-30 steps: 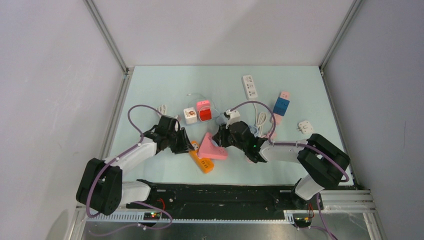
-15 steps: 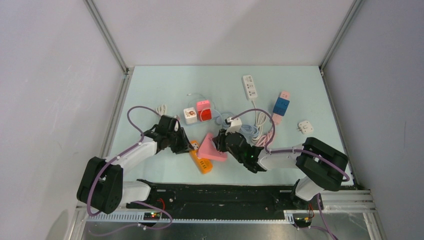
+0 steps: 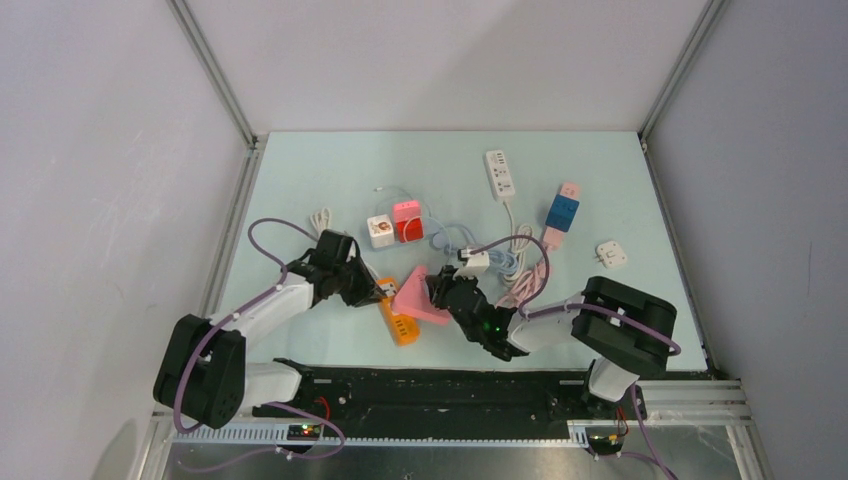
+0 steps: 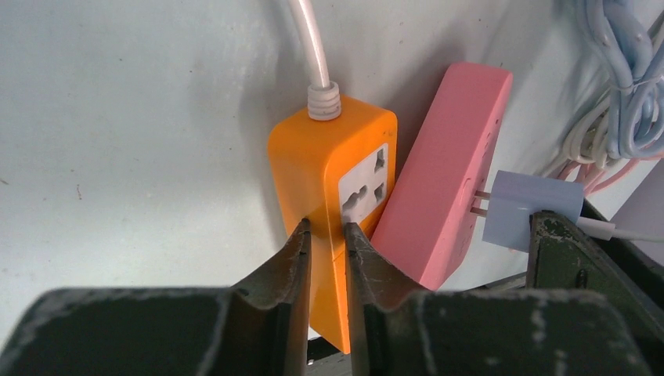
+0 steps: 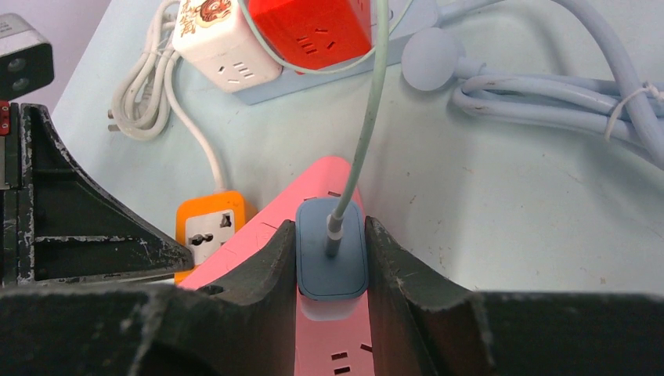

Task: Insert the plug
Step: Insert the plug into the socket.

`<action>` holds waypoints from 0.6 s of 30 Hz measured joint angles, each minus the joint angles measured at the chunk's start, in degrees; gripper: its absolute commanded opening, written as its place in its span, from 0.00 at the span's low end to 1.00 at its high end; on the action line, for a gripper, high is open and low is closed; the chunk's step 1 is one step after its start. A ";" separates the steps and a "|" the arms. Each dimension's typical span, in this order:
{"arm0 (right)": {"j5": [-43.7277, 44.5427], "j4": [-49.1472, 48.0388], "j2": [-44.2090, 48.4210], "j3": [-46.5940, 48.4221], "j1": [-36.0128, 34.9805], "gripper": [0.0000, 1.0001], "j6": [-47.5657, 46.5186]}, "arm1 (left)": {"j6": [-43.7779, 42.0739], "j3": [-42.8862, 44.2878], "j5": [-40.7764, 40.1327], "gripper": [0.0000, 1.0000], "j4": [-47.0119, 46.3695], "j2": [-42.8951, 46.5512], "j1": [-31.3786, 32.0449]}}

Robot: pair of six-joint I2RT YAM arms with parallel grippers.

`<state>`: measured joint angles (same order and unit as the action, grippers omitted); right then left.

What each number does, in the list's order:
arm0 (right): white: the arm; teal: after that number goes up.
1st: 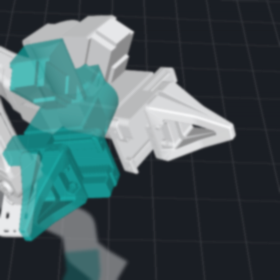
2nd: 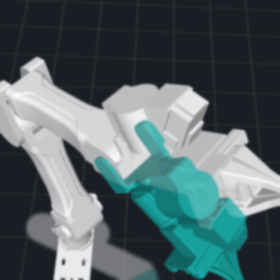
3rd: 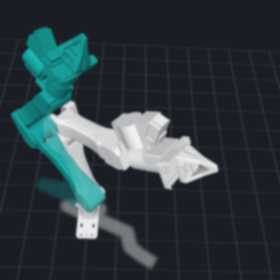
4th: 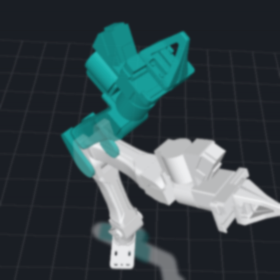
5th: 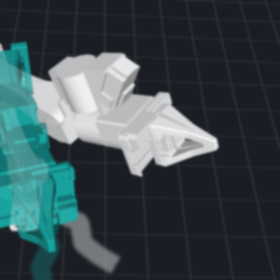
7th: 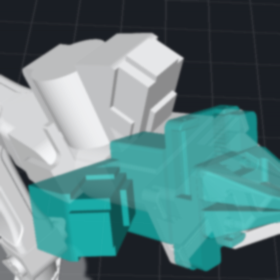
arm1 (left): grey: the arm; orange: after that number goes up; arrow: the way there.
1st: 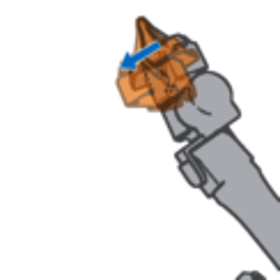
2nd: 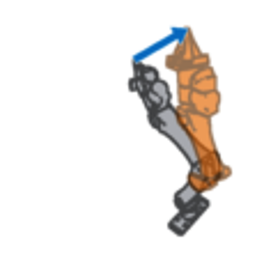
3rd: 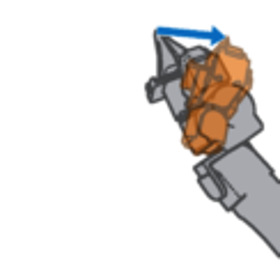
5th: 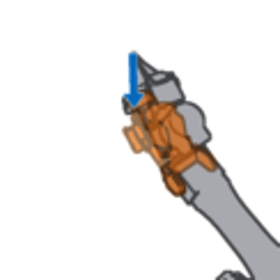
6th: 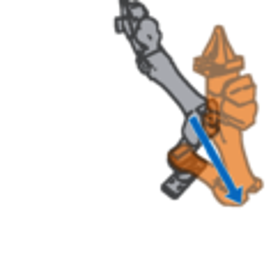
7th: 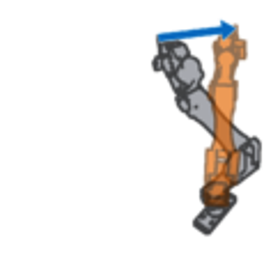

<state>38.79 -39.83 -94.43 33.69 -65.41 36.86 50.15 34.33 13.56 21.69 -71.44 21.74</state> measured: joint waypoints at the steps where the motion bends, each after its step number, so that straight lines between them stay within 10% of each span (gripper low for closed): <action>1: 1.01 -0.39 -0.28 -0.04 -0.42 0.00 0.31 | 0.50 0.00 -0.17 0.15 0.02 0.13 0.00; 18: 21.38 0.26 -6.78 3.10 -8.50 0.00 7.17 | 2.93 -0.48 1.70 0.12 1.46 1.01 0.44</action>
<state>60.16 -39.57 -101.21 36.80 -73.91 44.03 53.08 33.85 15.27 23.16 -70.43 22.17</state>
